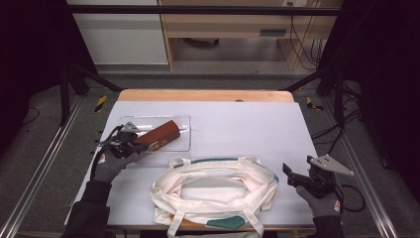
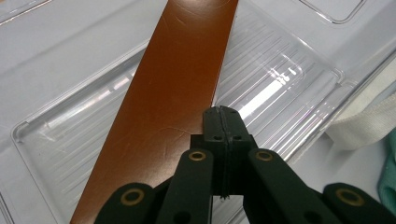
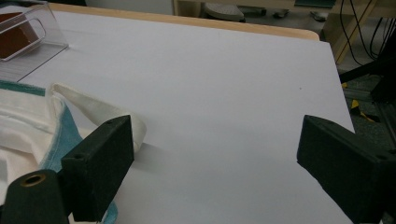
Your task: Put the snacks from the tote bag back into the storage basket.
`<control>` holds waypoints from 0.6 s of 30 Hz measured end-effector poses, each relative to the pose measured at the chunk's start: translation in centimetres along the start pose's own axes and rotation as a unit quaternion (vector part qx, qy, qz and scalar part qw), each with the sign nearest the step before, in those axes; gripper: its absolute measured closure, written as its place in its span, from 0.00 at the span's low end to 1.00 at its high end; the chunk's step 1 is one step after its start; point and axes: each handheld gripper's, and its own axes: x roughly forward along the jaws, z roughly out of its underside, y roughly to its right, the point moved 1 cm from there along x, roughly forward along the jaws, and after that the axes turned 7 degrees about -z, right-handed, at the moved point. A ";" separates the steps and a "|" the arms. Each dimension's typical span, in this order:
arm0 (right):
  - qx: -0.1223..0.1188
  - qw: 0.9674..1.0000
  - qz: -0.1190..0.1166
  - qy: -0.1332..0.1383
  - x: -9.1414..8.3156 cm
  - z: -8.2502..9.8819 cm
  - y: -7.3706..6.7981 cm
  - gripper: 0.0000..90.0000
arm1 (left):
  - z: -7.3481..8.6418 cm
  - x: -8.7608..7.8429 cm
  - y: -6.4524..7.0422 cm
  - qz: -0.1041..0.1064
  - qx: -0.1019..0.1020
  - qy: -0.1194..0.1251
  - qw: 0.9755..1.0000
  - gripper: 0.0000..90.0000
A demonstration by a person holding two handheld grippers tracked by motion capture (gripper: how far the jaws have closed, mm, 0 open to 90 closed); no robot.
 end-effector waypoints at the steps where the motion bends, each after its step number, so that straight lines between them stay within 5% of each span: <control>1: 0.000 1.000 0.000 0.000 0.0 0.0 0.0 0.13 | 0.0 0.0 0.0 -0.001 0.000 0.000 1.000 1.00; 18: -0.001 1.000 0.000 0.000 0.0 0.0 0.0 0.13 | 0.2 0.3 -1.1 -0.050 -0.035 -0.006 0.998 1.00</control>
